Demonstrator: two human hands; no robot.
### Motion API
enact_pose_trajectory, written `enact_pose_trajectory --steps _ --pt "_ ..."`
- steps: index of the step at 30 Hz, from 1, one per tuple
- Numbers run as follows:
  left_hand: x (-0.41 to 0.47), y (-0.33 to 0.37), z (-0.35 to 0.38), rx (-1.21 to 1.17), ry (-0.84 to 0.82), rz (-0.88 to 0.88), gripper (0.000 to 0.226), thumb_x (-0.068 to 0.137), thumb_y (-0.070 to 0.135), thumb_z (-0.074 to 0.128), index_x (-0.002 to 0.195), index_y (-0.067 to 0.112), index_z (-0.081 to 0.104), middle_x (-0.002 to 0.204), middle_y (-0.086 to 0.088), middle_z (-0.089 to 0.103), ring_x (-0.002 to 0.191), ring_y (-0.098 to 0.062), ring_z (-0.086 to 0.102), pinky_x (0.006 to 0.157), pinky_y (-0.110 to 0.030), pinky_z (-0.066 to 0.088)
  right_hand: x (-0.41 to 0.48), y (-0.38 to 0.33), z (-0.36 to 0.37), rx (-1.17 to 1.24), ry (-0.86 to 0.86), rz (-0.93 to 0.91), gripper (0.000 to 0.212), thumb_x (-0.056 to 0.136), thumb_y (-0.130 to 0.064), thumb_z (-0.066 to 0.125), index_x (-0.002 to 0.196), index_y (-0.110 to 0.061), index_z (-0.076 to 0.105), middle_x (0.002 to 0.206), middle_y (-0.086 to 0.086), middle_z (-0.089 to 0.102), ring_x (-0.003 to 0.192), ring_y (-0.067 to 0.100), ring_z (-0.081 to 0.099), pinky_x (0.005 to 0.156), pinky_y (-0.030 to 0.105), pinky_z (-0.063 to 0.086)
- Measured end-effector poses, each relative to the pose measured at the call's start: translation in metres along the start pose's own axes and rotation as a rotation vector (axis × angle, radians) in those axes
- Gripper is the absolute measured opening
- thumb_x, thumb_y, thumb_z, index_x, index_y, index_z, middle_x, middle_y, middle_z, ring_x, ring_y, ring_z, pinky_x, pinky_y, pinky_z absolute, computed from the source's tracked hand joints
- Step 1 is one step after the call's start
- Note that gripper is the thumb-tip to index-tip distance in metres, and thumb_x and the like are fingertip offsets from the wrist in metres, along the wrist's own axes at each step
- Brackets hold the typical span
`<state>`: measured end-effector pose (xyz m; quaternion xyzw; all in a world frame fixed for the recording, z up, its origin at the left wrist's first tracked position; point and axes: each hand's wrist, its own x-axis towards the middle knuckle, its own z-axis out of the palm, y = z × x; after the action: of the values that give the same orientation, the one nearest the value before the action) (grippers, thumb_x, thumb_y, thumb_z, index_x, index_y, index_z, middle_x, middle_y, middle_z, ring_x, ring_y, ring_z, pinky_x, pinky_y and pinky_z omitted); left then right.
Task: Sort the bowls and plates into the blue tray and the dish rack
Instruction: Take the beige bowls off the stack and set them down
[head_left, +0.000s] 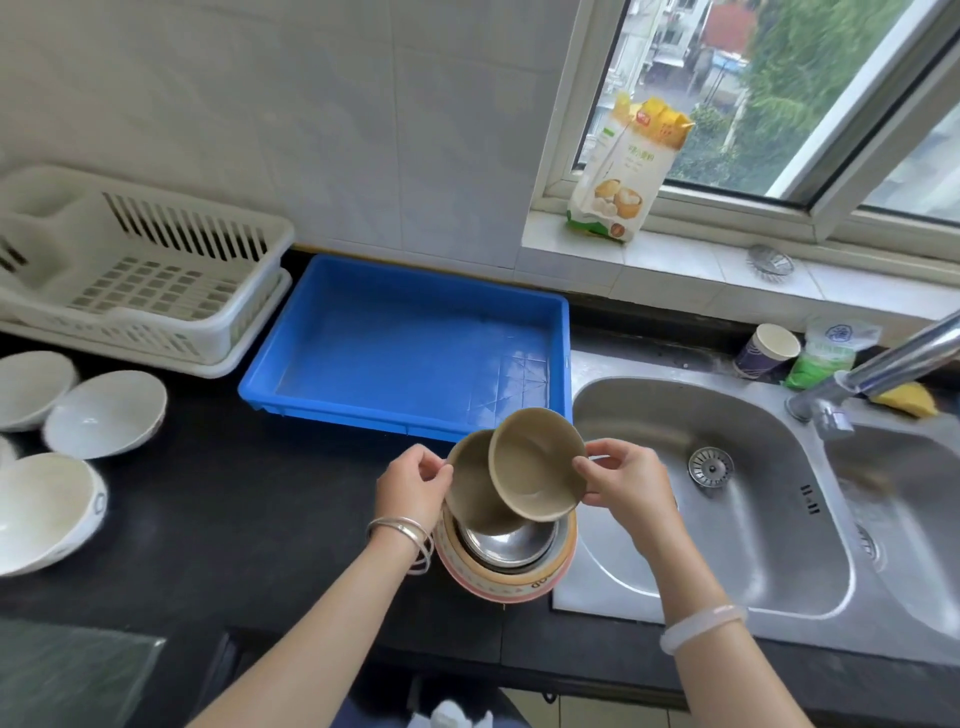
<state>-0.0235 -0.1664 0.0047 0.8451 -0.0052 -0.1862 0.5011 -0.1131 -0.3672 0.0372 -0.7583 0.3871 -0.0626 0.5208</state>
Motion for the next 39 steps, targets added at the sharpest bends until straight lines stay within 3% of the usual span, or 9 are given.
enact_pose_trajectory --steps 2,6,14,18,21,28,32,39 --pt "0.003 -0.004 -0.015 -0.073 0.030 -0.038 0.009 0.084 0.016 0.061 0.076 0.016 0.058 0.081 -0.004 0.067 0.079 -0.018 0.067 0.070 -0.034 0.059 0.000 -0.012 0.006 0.063 -0.035 -0.006 0.018 0.081 -0.008 0.070 0.071 -0.024 0.069 0.064 0.002 0.070 0.050 0.009 0.066 0.048 0.019 0.052" --pt "0.007 -0.019 -0.051 -0.145 0.129 -0.082 0.010 0.084 0.015 0.062 0.075 0.016 0.058 0.079 -0.004 0.067 0.076 -0.015 0.067 0.057 -0.022 0.055 0.003 -0.034 0.034 0.099 -0.093 -0.034 0.011 0.080 -0.007 0.070 0.075 -0.017 0.069 0.070 0.010 0.068 0.055 0.016 0.066 0.049 0.023 0.055" --pt "0.000 -0.080 -0.127 -0.356 0.388 -0.283 0.015 0.084 0.004 0.060 0.070 0.006 0.054 0.066 -0.009 0.061 0.068 -0.018 0.062 0.051 -0.021 0.054 0.017 -0.051 0.137 0.067 -0.223 -0.024 0.016 0.083 -0.008 0.067 0.070 -0.017 0.064 0.066 0.004 0.061 0.039 0.002 0.058 0.042 0.015 0.048" --pt "-0.002 -0.113 -0.158 -0.431 0.519 -0.373 0.013 0.084 0.002 0.059 0.071 0.004 0.054 0.069 -0.011 0.060 0.067 -0.019 0.060 0.045 -0.015 0.053 0.019 -0.058 0.197 0.006 -0.339 -0.025 0.008 0.083 -0.008 0.064 0.076 -0.012 0.066 0.076 0.010 0.064 0.054 0.011 0.064 0.046 0.016 0.051" --pt "0.000 -0.134 -0.176 -0.494 0.608 -0.436 0.014 0.084 0.000 0.058 0.071 0.004 0.053 0.074 -0.013 0.057 0.071 -0.022 0.058 0.050 -0.018 0.055 0.020 -0.065 0.241 -0.069 -0.379 -0.048 0.007 0.083 -0.012 0.064 0.088 -0.008 0.069 0.089 0.011 0.067 0.067 0.016 0.068 0.051 0.018 0.056" --pt "0.014 -0.171 -0.207 -0.621 0.735 -0.558 0.020 0.085 0.000 0.058 0.067 0.008 0.052 0.071 -0.008 0.054 0.080 -0.028 0.058 0.075 -0.035 0.054 0.021 -0.084 0.328 -0.169 -0.437 -0.047 0.011 0.087 -0.011 0.061 0.078 -0.017 0.063 0.080 0.001 0.062 0.055 0.009 0.065 0.053 0.020 0.057" --pt "0.021 -0.185 -0.214 -0.655 0.762 -0.595 0.023 0.084 -0.002 0.056 0.064 0.009 0.050 0.070 -0.009 0.051 0.079 -0.029 0.057 0.078 -0.039 0.053 0.021 -0.088 0.363 -0.163 -0.460 0.007 0.012 0.087 -0.008 0.058 0.077 -0.014 0.063 0.080 0.004 0.062 0.059 0.012 0.065 0.049 0.018 0.055" --pt "0.024 -0.198 -0.216 -0.688 0.762 -0.635 0.022 0.083 -0.002 0.055 0.065 0.010 0.050 0.070 -0.011 0.051 0.077 -0.029 0.054 0.078 -0.043 0.054 0.020 -0.085 0.393 -0.164 -0.491 0.064 0.007 0.090 -0.011 0.058 0.095 -0.016 0.059 0.082 -0.002 0.060 0.064 0.009 0.066 0.066 0.025 0.058"
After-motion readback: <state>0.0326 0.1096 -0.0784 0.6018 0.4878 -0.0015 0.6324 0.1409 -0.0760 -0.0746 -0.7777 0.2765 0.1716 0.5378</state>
